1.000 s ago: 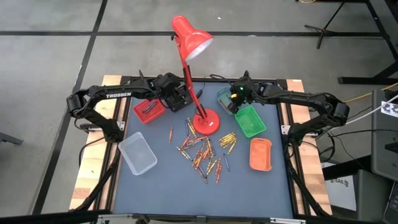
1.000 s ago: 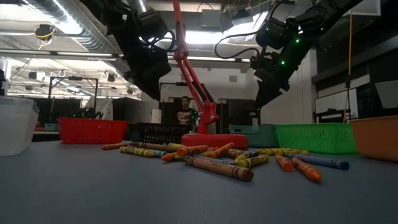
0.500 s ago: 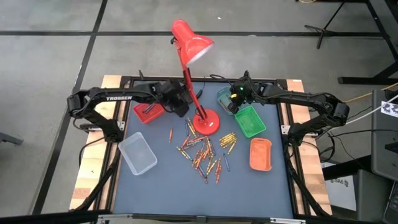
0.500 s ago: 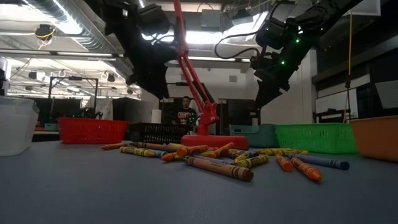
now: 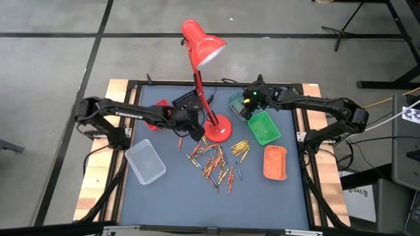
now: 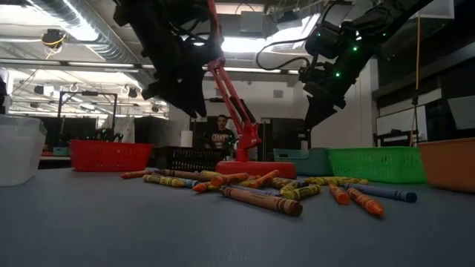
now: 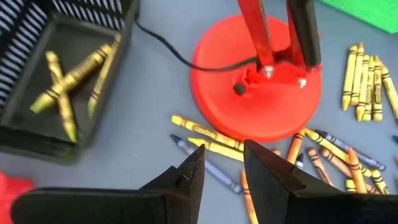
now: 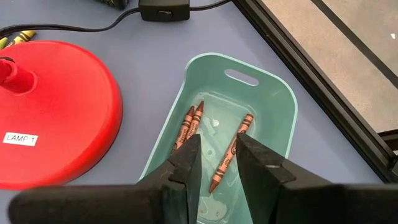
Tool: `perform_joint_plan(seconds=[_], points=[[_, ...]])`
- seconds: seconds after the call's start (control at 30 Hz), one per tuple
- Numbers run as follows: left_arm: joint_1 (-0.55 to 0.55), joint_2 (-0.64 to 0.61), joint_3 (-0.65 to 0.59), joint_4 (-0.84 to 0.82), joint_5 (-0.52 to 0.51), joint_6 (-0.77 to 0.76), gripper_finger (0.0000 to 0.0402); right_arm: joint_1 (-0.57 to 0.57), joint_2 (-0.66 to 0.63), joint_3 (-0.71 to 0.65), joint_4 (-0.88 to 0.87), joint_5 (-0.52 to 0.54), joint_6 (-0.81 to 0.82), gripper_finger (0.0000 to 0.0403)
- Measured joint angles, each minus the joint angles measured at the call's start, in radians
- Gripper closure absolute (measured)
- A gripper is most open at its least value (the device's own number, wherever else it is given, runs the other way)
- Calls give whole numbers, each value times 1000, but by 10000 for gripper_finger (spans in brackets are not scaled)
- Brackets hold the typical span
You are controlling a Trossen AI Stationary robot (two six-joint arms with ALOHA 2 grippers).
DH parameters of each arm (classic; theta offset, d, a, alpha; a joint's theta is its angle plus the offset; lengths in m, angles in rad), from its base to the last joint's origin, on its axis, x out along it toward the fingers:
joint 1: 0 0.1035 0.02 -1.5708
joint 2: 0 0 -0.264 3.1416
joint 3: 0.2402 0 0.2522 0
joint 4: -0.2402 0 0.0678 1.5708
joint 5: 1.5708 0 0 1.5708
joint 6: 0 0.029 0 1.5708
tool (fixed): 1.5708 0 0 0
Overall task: Sort crayons
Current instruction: Put the blue crayon into the middle left red bin
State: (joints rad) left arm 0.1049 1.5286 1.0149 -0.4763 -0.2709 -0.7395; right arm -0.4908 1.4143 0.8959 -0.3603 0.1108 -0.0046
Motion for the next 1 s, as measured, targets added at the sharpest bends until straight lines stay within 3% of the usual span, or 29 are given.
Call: perform_joint_plan(seconds=[0.6, 1.0], points=[[-67, 251, 0, 28, -3, -207, 305, 0, 0, 0, 0, 0, 0, 303], [-66, 296, 2, 58, -4, -249, 305, 0, 0, 0, -1, 0, 0, 303]])
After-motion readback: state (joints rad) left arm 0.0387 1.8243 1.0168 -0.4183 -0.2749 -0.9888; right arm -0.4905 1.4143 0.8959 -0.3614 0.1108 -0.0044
